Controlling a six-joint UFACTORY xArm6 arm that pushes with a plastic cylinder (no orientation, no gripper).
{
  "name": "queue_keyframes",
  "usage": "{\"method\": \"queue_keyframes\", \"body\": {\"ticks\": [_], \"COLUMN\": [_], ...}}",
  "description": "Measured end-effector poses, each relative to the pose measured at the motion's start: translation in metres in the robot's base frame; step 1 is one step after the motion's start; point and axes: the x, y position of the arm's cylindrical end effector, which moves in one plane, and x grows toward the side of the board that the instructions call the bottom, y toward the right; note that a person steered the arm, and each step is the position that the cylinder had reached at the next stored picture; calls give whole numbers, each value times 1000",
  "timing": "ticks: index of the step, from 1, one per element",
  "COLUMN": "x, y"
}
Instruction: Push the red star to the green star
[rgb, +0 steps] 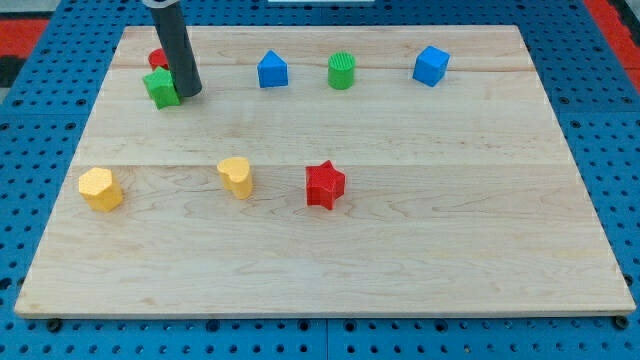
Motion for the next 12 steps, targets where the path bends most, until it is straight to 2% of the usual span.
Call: {"method": "queue_keyframes", "body": {"ticks": [1,2,3,4,7,8,9,12], "x": [19,28,33,41,137,175,202,189], "y": [10,53,138,195,276,284,262,224]}}
